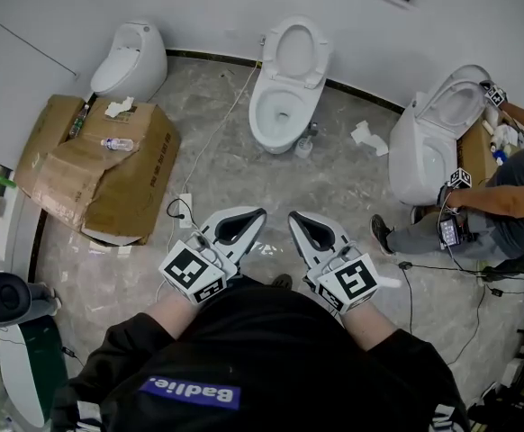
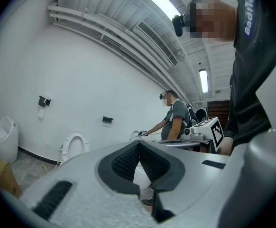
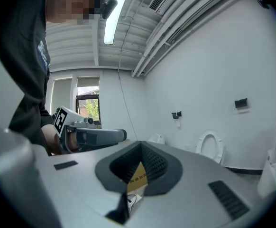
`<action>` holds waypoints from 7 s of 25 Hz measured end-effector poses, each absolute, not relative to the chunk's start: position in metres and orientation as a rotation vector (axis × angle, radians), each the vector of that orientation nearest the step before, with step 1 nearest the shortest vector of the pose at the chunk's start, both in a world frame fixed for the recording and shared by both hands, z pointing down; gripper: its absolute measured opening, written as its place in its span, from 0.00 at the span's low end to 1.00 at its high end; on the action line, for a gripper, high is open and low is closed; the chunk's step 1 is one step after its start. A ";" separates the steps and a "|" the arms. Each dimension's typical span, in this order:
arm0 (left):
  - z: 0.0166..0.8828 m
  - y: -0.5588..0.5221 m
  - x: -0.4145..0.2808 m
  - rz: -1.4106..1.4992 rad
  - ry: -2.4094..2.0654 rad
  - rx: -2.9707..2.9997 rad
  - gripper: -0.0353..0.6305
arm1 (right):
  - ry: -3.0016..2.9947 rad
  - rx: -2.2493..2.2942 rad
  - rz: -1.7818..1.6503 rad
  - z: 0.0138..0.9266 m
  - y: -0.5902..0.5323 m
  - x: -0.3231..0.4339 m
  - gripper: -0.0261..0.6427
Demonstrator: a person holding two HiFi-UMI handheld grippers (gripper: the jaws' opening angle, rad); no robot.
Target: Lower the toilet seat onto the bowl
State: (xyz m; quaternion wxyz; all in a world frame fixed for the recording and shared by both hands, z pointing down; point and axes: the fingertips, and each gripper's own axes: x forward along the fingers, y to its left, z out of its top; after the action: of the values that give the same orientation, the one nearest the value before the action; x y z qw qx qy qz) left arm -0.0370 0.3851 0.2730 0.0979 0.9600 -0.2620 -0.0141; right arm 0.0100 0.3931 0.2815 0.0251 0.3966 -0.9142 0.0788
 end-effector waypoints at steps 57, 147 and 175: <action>0.295 -0.077 0.036 -0.014 -0.771 2.856 0.08 | -2.780 1.253 0.329 0.311 -0.069 0.077 0.08; 0.358 -0.294 0.048 0.087 -0.851 2.768 0.08 | -1.957 1.145 0.007 0.573 -0.543 0.245 0.21; 0.360 -0.225 0.072 0.074 -0.826 2.751 0.08 | -1.989 1.134 -0.076 0.561 -0.462 0.215 0.17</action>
State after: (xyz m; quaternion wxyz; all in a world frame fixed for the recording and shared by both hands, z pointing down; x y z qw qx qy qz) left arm 0.0718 -0.2252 0.3600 0.1338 0.9488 -0.2851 0.0255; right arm 0.2150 -0.4620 0.5609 0.4128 0.4508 -0.7909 -0.0301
